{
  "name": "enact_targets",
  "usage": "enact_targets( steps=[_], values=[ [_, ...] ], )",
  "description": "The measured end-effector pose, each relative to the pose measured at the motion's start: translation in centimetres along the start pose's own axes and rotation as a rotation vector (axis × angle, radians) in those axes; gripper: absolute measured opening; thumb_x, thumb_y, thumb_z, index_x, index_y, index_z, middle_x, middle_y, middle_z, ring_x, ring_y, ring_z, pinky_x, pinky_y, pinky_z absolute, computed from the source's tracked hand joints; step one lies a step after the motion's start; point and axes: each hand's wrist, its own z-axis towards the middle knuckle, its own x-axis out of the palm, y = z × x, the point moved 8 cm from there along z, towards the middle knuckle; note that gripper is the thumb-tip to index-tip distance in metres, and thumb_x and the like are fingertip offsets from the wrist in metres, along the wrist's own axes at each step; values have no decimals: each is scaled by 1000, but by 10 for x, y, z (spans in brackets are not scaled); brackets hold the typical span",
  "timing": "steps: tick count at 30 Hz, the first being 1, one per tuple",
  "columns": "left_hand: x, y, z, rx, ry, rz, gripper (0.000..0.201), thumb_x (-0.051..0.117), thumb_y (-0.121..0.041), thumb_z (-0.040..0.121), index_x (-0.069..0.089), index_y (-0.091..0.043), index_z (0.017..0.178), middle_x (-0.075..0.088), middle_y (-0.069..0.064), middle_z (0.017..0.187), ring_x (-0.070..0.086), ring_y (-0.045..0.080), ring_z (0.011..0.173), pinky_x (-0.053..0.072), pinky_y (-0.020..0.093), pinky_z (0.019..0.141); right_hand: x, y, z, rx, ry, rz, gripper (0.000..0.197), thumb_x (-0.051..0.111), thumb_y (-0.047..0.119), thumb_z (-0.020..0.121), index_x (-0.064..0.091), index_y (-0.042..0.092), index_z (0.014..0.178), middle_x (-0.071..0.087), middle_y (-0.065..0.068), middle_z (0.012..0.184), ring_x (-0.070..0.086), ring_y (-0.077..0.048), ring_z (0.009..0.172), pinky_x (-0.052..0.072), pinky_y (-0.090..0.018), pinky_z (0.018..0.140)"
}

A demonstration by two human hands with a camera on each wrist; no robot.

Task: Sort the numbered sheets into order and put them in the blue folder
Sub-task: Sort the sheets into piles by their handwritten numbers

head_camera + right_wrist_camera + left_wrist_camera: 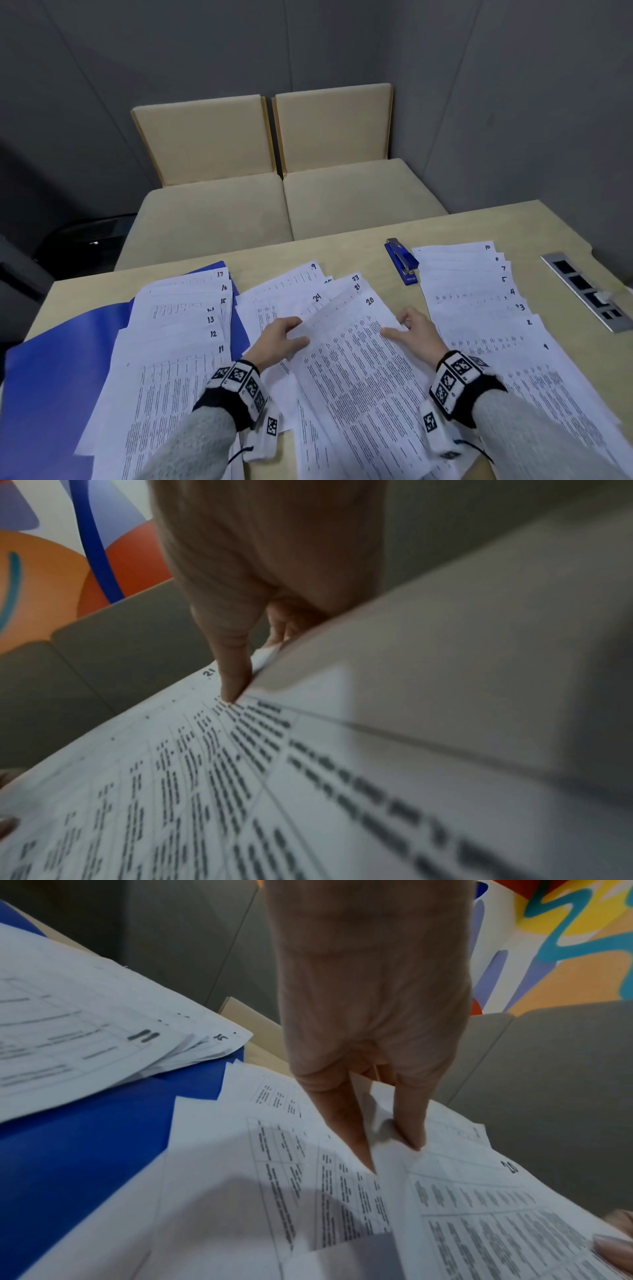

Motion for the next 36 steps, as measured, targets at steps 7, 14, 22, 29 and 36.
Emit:
enact_targets(
  steps=[7, 14, 22, 29, 36],
  values=[
    [8, 12, 2, 19, 70, -5, 3, 67, -19, 86, 64, -20, 85, 67, -6, 80, 62, 2, 66, 49, 30, 68, 26, -13, -7, 149, 334, 153, 36, 66, 10, 86, 56, 16, 120, 66, 1, 116, 64, -10, 101, 49, -24, 82],
    [3, 17, 17, -38, -194, 400, 30, 57, -27, 90, 53, -18, 119, 51, 3, 114, 51, 20, 107, 47, 33, 84, 4, -57, -14, 345, 341, -81, 20, 58, -6, 77, 65, 5, 93, 69, -9, 90, 65, -23, 87, 52, -36, 82],
    [24, 18, 24, -41, -46, 727, 83, 68, -42, 77, 23, -22, 144, 31, 6, 139, 32, 27, 126, 34, 46, 101, 1, -85, -33, 458, 384, -184, 25, 62, -2, 78, 62, 2, 102, 67, -19, 105, 65, -31, 97, 52, -43, 87],
    [15, 8, 26, 32, -167, 747, 59, 65, -34, 79, 40, -19, 129, 40, 5, 120, 39, 24, 111, 32, 37, 95, -1, -81, -35, 467, 399, -182, 25, 61, -5, 81, 62, 6, 104, 67, -8, 95, 64, -28, 96, 51, -40, 89],
    [14, -17, 7, 277, -421, 684, 32, 65, -22, 82, 55, -16, 113, 53, 5, 104, 55, 23, 84, 47, 35, 72, 6, -74, -35, 453, 437, -195, 28, 62, 0, 82, 62, 11, 108, 68, -6, 99, 64, -26, 100, 50, -44, 95]
  ],
)
